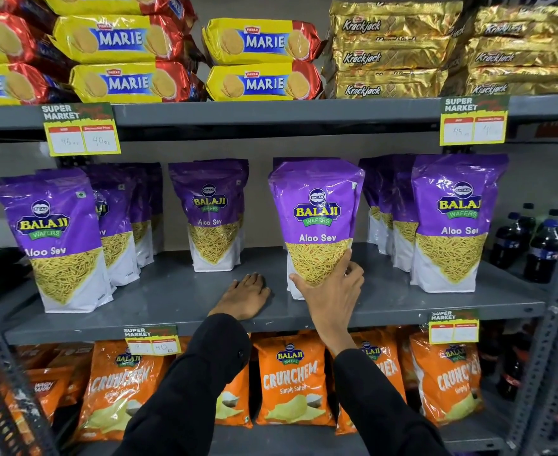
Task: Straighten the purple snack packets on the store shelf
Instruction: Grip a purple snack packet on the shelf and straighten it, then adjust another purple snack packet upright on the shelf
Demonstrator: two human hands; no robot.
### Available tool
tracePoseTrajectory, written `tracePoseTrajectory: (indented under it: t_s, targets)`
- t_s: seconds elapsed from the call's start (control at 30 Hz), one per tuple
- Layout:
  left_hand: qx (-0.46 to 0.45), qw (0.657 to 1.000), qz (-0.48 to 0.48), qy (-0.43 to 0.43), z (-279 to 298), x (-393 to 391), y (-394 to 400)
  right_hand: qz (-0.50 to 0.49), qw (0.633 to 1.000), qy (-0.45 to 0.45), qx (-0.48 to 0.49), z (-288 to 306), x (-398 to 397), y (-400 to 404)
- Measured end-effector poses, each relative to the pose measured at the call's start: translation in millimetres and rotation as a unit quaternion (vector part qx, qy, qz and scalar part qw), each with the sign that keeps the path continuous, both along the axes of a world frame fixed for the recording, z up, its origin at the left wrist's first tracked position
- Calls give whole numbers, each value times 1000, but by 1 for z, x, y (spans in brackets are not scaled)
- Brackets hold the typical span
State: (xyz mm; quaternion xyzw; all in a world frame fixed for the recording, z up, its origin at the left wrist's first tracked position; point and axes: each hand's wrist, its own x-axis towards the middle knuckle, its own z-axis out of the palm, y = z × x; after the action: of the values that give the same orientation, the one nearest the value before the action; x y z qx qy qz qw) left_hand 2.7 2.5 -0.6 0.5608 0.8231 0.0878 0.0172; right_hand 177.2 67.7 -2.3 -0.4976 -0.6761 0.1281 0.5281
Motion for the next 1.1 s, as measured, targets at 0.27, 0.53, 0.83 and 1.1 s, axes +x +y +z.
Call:
tracePoseTrajectory:
  t_s: [0.27,0.53,0.83,1.1]
  targets:
    - [97,992,35,-70,0,1,-16,45,996,53,60,-18,6,-17]
    - [127,987,67,-72,0,-38,-86,192,963,117,147,-14,-38,-78]
    - [93,990,79,-69,14,-160,-157,255,965,59,-27,23,-193,-82]
    - [35,997,42,-50,5,-189,-159,174,971,50,-156,35,-274,-52]
